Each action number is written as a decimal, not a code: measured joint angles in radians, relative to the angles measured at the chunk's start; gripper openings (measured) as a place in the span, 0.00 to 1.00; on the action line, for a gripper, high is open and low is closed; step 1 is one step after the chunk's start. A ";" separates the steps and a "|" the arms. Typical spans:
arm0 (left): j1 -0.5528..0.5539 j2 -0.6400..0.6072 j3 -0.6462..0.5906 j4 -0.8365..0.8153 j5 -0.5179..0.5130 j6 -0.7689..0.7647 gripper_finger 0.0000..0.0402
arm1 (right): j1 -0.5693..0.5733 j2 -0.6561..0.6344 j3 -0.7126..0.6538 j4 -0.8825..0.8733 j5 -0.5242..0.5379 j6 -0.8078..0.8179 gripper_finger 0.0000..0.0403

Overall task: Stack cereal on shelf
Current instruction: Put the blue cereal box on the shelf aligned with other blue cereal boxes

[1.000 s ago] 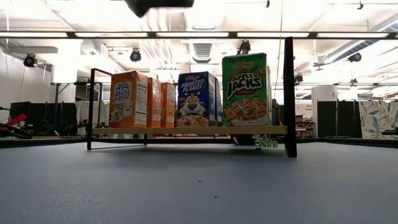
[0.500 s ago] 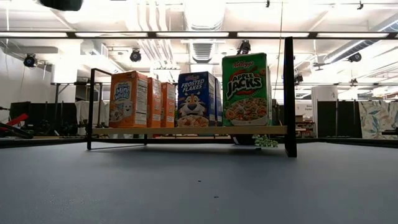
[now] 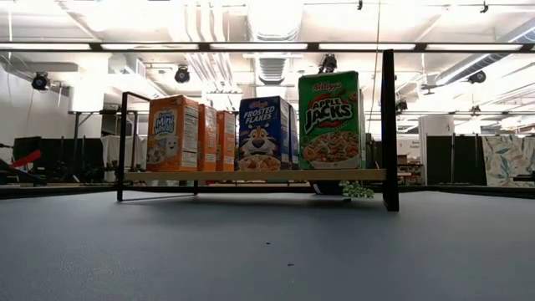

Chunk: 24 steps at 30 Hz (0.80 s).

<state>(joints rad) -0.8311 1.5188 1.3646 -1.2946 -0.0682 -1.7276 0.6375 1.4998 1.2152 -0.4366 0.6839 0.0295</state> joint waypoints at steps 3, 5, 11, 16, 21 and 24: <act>-0.046 0.000 0.001 -0.027 -0.028 -0.090 0.48 | 0.002 0.000 0.000 0.005 -0.012 0.020 0.02; -0.072 0.003 0.001 -0.030 -0.061 -0.124 0.54 | 0.006 0.000 -0.002 0.008 -0.013 0.029 0.02; -0.109 0.057 0.001 -0.031 -0.079 -0.159 0.63 | 0.016 0.000 -0.006 0.009 -0.013 0.051 0.02; -0.111 0.107 0.001 -0.054 -0.045 -0.157 0.64 | 0.025 0.000 -0.008 0.028 -0.012 0.051 0.02; -0.111 0.137 0.000 -0.079 -0.020 -0.150 0.64 | 0.035 0.000 -0.009 0.032 -0.012 0.056 0.02; -0.111 0.147 0.000 -0.075 -0.019 -0.140 0.64 | 0.039 0.000 -0.010 0.032 -0.012 0.056 0.02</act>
<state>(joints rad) -0.9421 1.6654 1.3647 -1.3698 -0.0873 -1.8676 0.6762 1.4998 1.2053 -0.4042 0.6720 0.0860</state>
